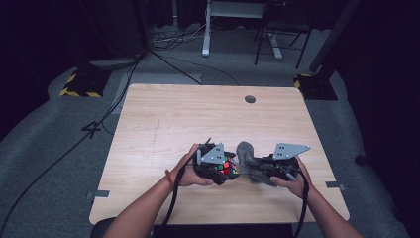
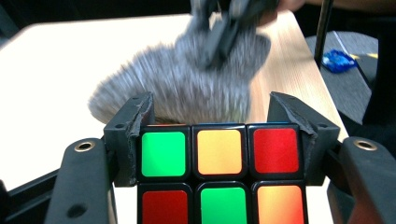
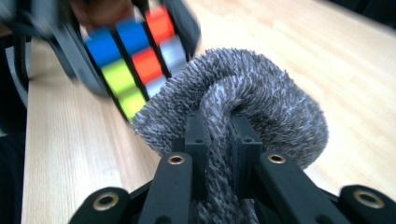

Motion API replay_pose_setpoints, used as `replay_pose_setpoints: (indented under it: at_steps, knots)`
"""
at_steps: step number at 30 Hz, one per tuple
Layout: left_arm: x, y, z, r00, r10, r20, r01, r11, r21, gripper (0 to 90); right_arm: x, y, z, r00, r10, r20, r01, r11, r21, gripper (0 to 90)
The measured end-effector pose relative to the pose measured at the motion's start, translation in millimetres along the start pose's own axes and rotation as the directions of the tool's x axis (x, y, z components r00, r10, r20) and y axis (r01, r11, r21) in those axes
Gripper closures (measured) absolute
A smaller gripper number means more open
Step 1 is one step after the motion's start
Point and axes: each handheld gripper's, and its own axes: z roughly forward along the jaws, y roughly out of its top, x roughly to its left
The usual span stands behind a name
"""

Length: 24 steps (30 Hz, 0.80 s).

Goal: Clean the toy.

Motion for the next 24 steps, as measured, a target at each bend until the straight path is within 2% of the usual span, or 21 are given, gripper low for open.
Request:
replay_pose_setpoints:
  at_steps: [1,2,3,4,5,7,8,10,11,12,15,18,19,20,23,24]
  knots:
    - [0.6,0.7,-1.9,0.9999,-0.010,0.011,0.010,0.9997,-0.021,34.2,-2.3,-2.3,3.0,0.9997,0.016,-0.019,-0.015,1.000,0.017,80.6]
    - [0.6,0.7,-1.9,0.9999,-0.010,0.011,0.010,0.9997,-0.021,34.2,-2.3,-2.3,3.0,0.9997,0.016,-0.019,-0.015,1.000,0.017,80.6]
    - [0.6,2.4,-4.2,1.0000,-0.005,0.006,0.005,0.9988,-0.048,34.2,-2.8,-5.3,12.2,0.9991,0.018,-0.038,-0.016,0.998,0.059,80.6]
    - [0.6,2.4,-4.2,1.0000,-0.005,0.006,0.005,0.9988,-0.048,34.2,-2.8,-5.3,12.2,0.9991,0.018,-0.038,-0.016,0.998,0.059,80.6]
    - [0.0,3.2,-4.4,1.0000,-0.005,0.005,0.005,0.9988,-0.049,34.1,0.5,-6.5,20.8,0.9959,0.023,-0.087,-0.016,0.997,0.072,80.6]
    - [-0.8,3.4,-3.9,0.9999,-0.006,0.012,0.007,0.9983,-0.058,34.2,2.7,-6.3,24.1,0.9955,0.012,-0.094,-0.004,0.997,0.083,80.5]
    - [-1.0,3.6,-3.9,0.9999,-0.004,0.012,0.005,0.9983,-0.058,34.2,8.4,-6.0,31.4,0.9913,0.006,-0.132,0.007,0.995,0.097,80.5]
    - [-1.2,4.3,-5.1,0.9999,-0.006,0.013,0.007,0.9979,-0.065,34.2,14.1,-4.9,35.3,0.9872,-0.021,-0.158,0.037,0.994,0.100,80.5]
    - [-1.2,4.3,-5.1,0.9999,-0.006,0.013,0.007,0.9979,-0.065,34.2,14.1,-4.9,35.3,0.9872,-0.021,-0.158,0.037,0.994,0.100,80.5]
    - [-0.6,5.0,-6.6,1.0000,-0.007,0.007,0.007,0.9974,-0.071,34.2,19.2,-4.0,37.4,0.9786,-0.031,-0.203,0.050,0.995,0.091,80.5]
    - [-0.2,5.2,-7.5,1.0000,-0.006,0.004,0.006,0.9977,-0.068,34.2,23.5,-5.2,39.2,0.9695,-0.054,-0.239,0.081,0.991,0.104,80.5]
    - [0.0,4.3,-7.5,0.9996,-0.012,0.028,0.014,0.9968,-0.078,34.2,22.9,-5.4,38.2,0.9716,-0.058,-0.229,0.083,0.991,0.101,80.5]
    - [-1.4,5.1,-6.7,0.9993,-0.006,0.036,0.008,0.9968,-0.079,34.2,19.0,-3.9,34.5,0.9822,-0.045,-0.182,0.060,0.995,0.079,80.5]
    - [-2.4,5.8,-6.2,0.9990,0.000,0.044,0.004,0.9967,-0.081,34.2,16.4,-3.3,32.0,0.9871,-0.032,-0.157,0.043,0.997,0.063,80.6]
    - [-6.3,6.9,-4.2,0.9981,0.007,0.061,-0.003,0.9969,-0.079,34.2,7.2,-3.6,24.3,0.9955,0.008,-0.094,-0.008,1.000,0.002,80.5]
    - [-6.3,6.9,-4.2,0.9981,0.007,0.061,-0.003,0.9969,-0.079,34.2,7.2,-3.6,24.3,0.9955,0.008,-0.094,-0.008,1.000,0.002,80.5]
